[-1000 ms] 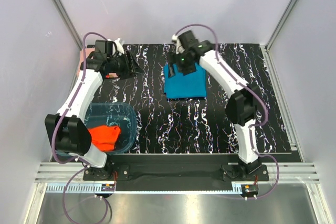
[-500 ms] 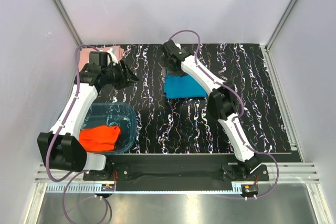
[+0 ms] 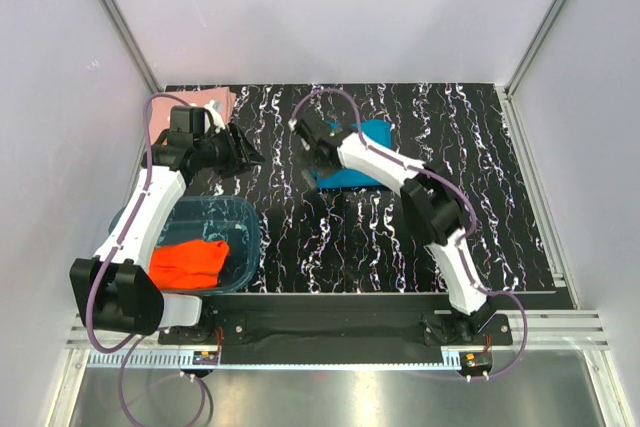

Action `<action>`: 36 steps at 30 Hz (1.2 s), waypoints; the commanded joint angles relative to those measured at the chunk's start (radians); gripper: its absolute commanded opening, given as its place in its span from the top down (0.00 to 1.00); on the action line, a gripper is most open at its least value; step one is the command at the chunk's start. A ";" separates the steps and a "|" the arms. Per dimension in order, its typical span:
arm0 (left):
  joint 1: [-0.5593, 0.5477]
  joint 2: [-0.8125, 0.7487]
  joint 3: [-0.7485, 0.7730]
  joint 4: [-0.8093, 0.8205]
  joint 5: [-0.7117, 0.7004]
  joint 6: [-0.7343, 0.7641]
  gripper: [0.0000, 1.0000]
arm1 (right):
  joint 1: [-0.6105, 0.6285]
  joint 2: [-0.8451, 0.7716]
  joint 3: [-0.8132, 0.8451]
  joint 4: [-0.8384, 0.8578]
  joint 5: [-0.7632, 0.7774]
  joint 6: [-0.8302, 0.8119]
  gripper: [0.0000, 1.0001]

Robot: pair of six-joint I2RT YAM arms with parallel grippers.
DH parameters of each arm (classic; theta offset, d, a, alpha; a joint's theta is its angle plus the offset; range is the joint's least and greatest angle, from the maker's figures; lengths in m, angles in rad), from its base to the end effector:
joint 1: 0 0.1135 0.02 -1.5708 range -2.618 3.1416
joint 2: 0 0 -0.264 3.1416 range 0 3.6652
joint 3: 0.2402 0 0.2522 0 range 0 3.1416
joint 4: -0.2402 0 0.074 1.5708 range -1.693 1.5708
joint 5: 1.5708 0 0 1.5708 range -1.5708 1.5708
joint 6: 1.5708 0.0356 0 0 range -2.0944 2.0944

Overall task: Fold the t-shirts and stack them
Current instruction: Neatly place the folded tshirt to the corner

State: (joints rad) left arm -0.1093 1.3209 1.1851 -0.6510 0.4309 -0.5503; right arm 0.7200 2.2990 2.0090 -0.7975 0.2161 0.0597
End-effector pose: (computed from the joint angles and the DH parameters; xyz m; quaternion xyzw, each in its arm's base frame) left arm 0.2773 -0.0454 0.3203 -0.1178 0.8988 -0.3078 0.2891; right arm 0.3795 0.3227 0.2017 -0.2885 0.9215 -0.0064 0.2599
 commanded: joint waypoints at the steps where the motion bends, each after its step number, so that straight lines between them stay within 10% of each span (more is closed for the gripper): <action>1: 0.005 -0.025 -0.018 0.073 0.016 -0.011 0.45 | 0.055 -0.217 -0.186 0.241 -0.004 -0.240 0.07; 7: 0.007 -0.049 -0.082 0.152 0.051 -0.062 0.46 | 0.120 -0.369 -0.553 0.527 0.035 -0.542 0.00; 18: 0.025 -0.098 -0.107 0.160 0.037 -0.051 0.46 | 0.130 -0.308 -0.668 0.661 0.066 -0.750 0.02; 30: 0.065 -0.112 -0.143 0.172 0.048 -0.060 0.46 | 0.128 -0.222 -0.698 0.747 0.058 -0.839 0.26; 36: 0.086 -0.069 -0.128 0.177 0.081 -0.074 0.47 | 0.121 -0.176 -0.642 0.722 0.048 -0.831 0.57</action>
State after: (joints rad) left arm -0.0349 1.2320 1.0393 -0.5209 0.4698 -0.6121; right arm 0.8467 2.0853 1.3380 -0.0643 0.2768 -0.7738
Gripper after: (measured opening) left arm 0.536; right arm 0.448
